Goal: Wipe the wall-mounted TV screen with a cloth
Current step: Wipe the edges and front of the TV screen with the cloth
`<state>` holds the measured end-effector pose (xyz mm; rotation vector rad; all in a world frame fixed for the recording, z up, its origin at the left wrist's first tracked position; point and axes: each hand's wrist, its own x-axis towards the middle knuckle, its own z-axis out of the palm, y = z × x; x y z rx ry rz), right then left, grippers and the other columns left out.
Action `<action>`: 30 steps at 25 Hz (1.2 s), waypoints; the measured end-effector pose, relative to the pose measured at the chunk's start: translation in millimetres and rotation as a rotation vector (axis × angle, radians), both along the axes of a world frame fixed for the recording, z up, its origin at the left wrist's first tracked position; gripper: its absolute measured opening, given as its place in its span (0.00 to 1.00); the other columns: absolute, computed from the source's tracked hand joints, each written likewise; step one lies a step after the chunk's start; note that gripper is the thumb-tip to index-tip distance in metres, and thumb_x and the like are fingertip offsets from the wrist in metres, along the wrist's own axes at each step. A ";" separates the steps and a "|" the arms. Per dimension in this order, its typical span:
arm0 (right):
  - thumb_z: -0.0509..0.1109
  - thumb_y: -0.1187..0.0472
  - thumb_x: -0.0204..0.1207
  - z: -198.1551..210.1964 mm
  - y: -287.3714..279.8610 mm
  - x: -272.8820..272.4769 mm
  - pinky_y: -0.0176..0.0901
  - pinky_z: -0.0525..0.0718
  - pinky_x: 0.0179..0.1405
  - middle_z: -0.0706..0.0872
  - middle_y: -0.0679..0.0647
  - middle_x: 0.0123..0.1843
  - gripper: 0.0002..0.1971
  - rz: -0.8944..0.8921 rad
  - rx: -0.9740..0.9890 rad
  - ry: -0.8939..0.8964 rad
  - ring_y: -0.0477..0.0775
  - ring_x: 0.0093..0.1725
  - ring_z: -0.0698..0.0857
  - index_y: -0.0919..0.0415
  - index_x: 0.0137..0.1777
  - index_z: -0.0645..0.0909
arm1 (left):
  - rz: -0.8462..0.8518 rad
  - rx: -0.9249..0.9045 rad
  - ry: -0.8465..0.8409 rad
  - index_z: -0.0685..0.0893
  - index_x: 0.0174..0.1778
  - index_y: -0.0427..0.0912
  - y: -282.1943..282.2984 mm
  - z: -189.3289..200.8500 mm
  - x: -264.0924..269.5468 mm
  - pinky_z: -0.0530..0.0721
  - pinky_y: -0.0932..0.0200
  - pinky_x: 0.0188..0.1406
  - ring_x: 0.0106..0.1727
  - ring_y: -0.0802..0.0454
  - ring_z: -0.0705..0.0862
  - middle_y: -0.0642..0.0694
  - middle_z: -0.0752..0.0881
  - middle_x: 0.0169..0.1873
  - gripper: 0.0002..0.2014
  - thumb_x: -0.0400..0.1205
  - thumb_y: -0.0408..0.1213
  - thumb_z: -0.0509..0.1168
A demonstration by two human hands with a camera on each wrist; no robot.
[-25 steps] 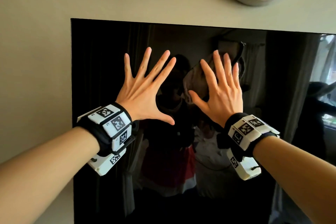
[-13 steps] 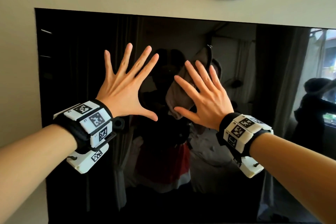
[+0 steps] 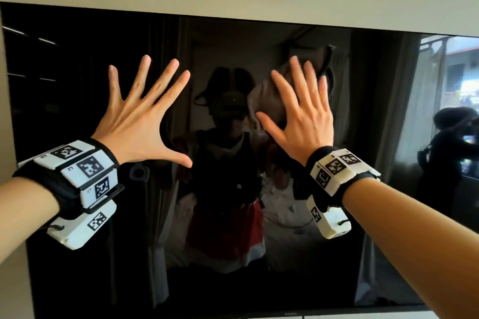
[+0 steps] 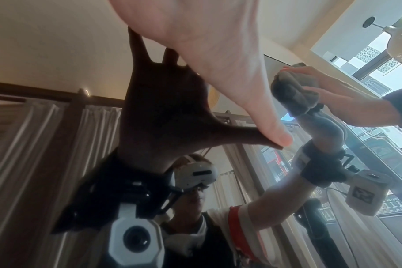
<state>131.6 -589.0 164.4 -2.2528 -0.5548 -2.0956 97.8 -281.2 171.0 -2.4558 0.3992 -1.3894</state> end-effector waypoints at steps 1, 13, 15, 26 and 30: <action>0.60 0.35 0.80 -3.1 -1.4 -0.5 0.65 0.54 0.84 0.60 0.63 0.85 0.36 0.018 0.065 0.010 0.66 0.85 0.57 0.56 0.82 0.66 | 0.006 0.002 0.000 0.34 0.88 0.52 0.3 0.1 -0.4 0.42 0.13 0.76 0.88 0.36 0.32 0.51 0.33 0.88 0.77 0.50 0.88 0.60; 0.58 0.33 0.81 -26.1 -45.5 -6.8 0.64 0.52 0.84 0.56 0.63 0.86 0.38 -0.067 -0.085 0.084 0.65 0.86 0.53 0.56 0.84 0.62 | -0.127 0.057 -0.002 0.32 0.88 0.51 -113.3 -4.0 5.6 0.39 0.13 0.76 0.87 0.36 0.31 0.50 0.31 0.88 0.77 0.50 0.89 0.58; 0.58 0.33 0.81 -16.5 -66.8 -4.3 0.64 0.53 0.84 0.57 0.61 0.86 0.38 -0.073 -0.083 0.065 0.64 0.86 0.54 0.55 0.84 0.62 | -0.132 0.048 -0.006 0.31 0.87 0.51 -131.2 -5.4 10.0 0.38 0.12 0.74 0.87 0.36 0.30 0.50 0.31 0.88 0.77 0.50 0.89 0.58; 0.59 0.36 0.80 -23.3 -123.5 -0.5 0.68 0.55 0.83 0.57 0.62 0.86 0.37 -0.018 0.266 0.070 0.65 0.86 0.54 0.57 0.84 0.63 | -0.066 0.042 -0.023 0.33 0.88 0.50 -139.1 -8.7 14.6 0.40 0.10 0.73 0.87 0.35 0.32 0.50 0.32 0.88 0.78 0.49 0.90 0.56; 0.61 0.38 0.80 -70.3 -100.3 -5.2 0.69 0.55 0.82 0.58 0.63 0.86 0.37 -0.025 0.011 0.132 0.66 0.85 0.55 0.58 0.83 0.64 | -0.067 0.051 -0.043 0.36 0.89 0.49 -139.2 -7.6 14.9 0.40 0.10 0.73 0.88 0.36 0.33 0.50 0.34 0.89 0.78 0.48 0.90 0.56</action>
